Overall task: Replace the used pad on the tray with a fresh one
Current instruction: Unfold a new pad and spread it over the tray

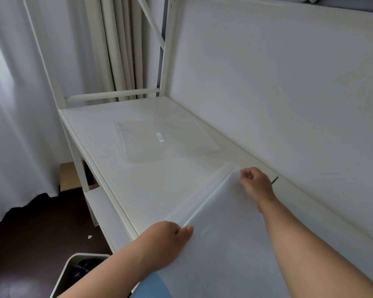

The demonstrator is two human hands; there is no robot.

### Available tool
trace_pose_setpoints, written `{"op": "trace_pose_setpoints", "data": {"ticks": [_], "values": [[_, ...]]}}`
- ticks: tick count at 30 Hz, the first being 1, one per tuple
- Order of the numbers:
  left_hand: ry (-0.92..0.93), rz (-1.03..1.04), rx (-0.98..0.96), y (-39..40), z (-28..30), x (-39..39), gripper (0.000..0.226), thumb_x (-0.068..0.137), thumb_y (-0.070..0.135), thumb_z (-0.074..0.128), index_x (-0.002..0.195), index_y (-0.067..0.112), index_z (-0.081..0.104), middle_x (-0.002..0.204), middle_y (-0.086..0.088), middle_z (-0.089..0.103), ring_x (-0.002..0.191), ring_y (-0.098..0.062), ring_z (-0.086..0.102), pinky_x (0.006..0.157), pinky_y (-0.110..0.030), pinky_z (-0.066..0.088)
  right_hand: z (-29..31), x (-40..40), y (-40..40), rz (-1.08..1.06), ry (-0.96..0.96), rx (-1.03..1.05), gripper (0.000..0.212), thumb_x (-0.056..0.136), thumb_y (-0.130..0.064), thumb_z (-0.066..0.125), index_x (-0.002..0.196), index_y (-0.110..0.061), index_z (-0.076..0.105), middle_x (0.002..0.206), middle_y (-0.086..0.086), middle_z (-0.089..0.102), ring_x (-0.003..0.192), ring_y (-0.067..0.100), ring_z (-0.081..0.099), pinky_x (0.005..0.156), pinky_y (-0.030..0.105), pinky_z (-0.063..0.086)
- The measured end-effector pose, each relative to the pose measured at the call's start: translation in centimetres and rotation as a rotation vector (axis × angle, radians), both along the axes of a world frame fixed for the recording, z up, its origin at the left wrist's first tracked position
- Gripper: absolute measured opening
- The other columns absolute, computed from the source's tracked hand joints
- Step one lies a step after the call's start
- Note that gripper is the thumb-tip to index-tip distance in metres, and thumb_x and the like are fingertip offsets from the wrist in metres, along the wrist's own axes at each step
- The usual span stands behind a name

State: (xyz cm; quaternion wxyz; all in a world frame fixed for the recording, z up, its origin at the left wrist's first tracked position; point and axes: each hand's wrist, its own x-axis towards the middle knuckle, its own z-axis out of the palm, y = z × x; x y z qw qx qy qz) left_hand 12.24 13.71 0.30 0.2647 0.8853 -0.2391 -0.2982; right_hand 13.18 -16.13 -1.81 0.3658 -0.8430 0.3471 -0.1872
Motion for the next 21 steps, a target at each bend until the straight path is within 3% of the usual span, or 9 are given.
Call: {"op": "trace_pose_setpoints", "data": {"ticks": [4,8,11,14,21], "values": [[-0.173,-0.024,0.061,0.0,-0.3,0.4,0.044,0.098,0.053,0.031,0.075,0.019,0.047,0.074,0.003,0.051,0.078,-0.022,0.052,0.066,-0.030,0.038,-1.1,-0.1,1.2,0.227,0.237,-0.350,0.028,0.091,-0.026,0.059,0.115,-0.012,0.065,0.120,0.009,0.066,0.114,0.027,0.059,0.093,0.032,0.044],[-0.300,-0.040,0.113,0.5,-0.1,0.4,0.040,0.095,0.054,0.033,0.079,0.020,0.046,0.078,0.006,0.052,0.080,-0.020,0.053,0.064,-0.030,0.038,-1.9,0.0,1.9,0.359,0.468,-0.487,0.054,0.100,-0.044,0.041,0.146,-0.016,0.040,0.157,0.005,0.033,0.144,0.021,0.030,0.117,0.034,0.023],[-0.324,-0.045,0.109,0.6,-0.3,0.4,0.041,0.096,0.056,0.029,0.080,0.022,0.045,0.076,0.005,0.051,0.080,-0.020,0.053,0.065,-0.031,0.039,-2.0,0.2,2.1,0.380,0.559,-0.492,0.063,0.099,-0.053,0.033,0.153,-0.021,0.024,0.163,0.001,0.015,0.150,0.020,0.013,0.121,0.040,0.014],[-0.298,-0.024,0.072,0.8,-0.8,0.8,0.041,0.099,0.052,0.024,0.076,0.022,0.040,0.074,0.003,0.050,0.086,-0.022,0.057,0.072,-0.032,0.043,-1.9,0.4,2.1,0.359,0.590,-0.442,0.069,0.098,-0.057,0.030,0.155,-0.023,0.013,0.164,-0.002,0.008,0.151,0.020,0.008,0.121,0.043,0.011],[-0.332,-0.006,0.017,1.4,-1.4,1.1,0.032,0.097,0.050,0.035,0.093,0.022,0.051,0.087,0.005,0.060,0.087,-0.017,0.059,0.075,-0.032,0.047,-0.9,1.1,3.0,0.344,0.616,-0.350,0.087,0.090,-0.063,0.043,0.156,-0.025,0.001,0.164,-0.005,0.001,0.151,0.017,0.000,0.121,0.048,0.004]]}}
